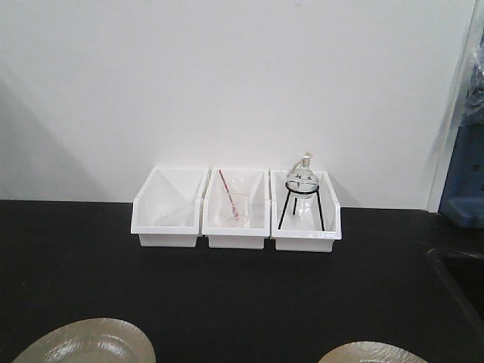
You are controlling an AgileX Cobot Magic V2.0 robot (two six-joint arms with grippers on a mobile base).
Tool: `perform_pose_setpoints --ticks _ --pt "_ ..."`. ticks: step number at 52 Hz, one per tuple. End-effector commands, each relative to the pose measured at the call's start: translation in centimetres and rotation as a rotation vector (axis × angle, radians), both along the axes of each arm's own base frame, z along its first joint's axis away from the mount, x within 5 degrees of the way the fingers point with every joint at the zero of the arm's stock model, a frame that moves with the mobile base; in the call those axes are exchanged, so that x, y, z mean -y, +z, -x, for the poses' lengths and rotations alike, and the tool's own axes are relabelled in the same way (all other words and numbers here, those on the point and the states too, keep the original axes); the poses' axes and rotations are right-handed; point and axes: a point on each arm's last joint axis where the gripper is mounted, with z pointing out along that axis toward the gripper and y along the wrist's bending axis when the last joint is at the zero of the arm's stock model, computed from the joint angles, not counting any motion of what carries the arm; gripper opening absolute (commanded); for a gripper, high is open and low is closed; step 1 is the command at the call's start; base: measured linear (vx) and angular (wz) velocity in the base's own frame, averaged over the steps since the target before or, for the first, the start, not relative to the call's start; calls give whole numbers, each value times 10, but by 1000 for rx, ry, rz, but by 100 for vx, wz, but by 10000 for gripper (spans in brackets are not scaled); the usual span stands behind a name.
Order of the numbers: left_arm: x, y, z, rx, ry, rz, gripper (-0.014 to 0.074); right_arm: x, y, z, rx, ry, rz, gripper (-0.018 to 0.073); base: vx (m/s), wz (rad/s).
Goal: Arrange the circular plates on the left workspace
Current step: 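Grasp the rim of the beige plate with the left gripper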
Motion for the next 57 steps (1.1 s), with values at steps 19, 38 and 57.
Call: perform_pose_setpoints --ticks 19,38,57 --pt "1 12 -9 90 29 2 224 1 28 -3 207 -14 20 -4 0 0" --pt "24 -29 -26 -3 -38 108 525 1 29 -3 222 -15 20 -4 0 0" --pt "45 -34 -32 -27 -67 242 -9 1 30 -3 223 -15 20 -4 0 0"
